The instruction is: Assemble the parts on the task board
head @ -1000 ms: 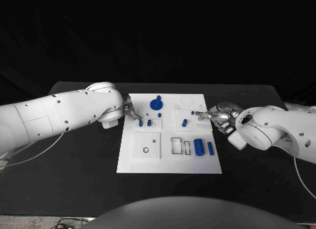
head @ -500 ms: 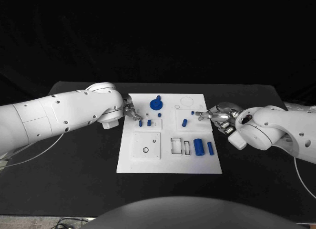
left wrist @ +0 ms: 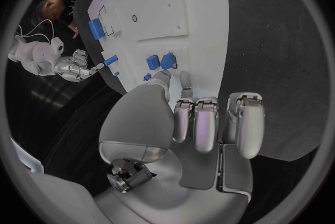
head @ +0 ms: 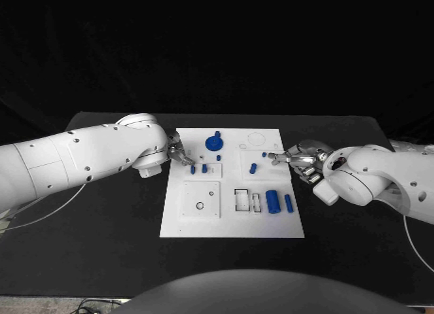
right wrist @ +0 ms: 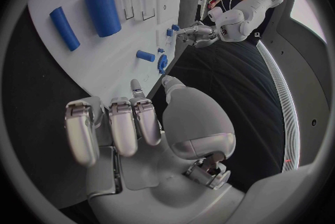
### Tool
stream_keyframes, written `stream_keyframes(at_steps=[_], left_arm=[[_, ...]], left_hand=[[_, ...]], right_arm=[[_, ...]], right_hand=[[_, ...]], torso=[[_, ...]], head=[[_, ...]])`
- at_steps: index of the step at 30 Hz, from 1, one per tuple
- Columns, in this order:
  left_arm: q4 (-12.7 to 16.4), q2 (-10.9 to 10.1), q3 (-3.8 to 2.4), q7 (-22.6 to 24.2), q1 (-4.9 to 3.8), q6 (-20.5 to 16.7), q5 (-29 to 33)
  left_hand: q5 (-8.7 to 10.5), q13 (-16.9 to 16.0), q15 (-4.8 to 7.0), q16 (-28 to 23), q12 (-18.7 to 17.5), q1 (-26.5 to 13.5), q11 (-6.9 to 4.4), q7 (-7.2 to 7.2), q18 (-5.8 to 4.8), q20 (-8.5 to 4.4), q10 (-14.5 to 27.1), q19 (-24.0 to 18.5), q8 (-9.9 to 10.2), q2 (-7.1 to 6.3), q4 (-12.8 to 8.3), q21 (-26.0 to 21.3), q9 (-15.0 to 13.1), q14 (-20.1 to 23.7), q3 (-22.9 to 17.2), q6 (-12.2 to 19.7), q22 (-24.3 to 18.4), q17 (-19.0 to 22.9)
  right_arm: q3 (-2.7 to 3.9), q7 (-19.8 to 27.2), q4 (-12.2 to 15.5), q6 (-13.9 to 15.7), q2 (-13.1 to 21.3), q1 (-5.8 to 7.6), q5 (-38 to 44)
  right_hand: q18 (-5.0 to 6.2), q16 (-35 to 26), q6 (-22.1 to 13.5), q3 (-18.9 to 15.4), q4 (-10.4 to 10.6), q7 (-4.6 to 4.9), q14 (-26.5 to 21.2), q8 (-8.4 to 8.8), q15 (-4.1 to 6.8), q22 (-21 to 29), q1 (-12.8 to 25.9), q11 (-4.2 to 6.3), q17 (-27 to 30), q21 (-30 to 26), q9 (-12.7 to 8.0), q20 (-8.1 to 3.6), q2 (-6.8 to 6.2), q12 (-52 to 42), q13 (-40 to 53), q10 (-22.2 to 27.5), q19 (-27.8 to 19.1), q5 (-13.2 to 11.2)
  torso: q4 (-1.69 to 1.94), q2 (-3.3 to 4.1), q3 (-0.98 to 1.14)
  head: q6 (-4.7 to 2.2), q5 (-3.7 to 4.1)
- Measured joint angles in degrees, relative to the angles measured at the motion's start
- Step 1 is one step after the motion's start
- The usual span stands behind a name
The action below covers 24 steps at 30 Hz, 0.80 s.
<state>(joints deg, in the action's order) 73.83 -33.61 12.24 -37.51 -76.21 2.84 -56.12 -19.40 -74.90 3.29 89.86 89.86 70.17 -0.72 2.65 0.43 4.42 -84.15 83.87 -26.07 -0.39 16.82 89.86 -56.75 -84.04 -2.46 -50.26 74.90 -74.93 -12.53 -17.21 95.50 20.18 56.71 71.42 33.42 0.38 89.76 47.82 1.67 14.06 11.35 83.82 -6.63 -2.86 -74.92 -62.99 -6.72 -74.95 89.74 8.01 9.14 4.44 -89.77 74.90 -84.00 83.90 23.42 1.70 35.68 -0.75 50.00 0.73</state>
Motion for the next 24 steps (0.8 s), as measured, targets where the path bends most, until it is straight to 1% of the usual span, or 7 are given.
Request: stream_keyframes(at_steps=[24], left_arm=[[0.4, -0.1, 0.01, 0.2, 0.00, 0.0, 0.6]], left_hand=[[0.00, 0.0, 0.00, 0.0, 0.0, 0.0, 0.00, 0.00, 0.00, 0.00, 0.0, 0.0, 0.0, 0.00, 0.0, 0.0, 0.0, 0.0, 0.0, 0.0, 0.0, 0.0]], right_arm=[[0.00, 0.0, -0.1, 0.0, -0.1, -0.06, 0.0]], right_hand=[[0.00, 0.0, 0.0, 0.0, 0.0, 0.00, 0.0, 0.00, 0.00, 0.0, 0.0, 0.00, 0.0, 0.0, 0.0, 0.00, 0.00, 0.0, 0.0, 0.0, 0.0, 0.0]], torso=[[-0.01, -0.02, 0.02]], head=[[0.00, 0.07]])
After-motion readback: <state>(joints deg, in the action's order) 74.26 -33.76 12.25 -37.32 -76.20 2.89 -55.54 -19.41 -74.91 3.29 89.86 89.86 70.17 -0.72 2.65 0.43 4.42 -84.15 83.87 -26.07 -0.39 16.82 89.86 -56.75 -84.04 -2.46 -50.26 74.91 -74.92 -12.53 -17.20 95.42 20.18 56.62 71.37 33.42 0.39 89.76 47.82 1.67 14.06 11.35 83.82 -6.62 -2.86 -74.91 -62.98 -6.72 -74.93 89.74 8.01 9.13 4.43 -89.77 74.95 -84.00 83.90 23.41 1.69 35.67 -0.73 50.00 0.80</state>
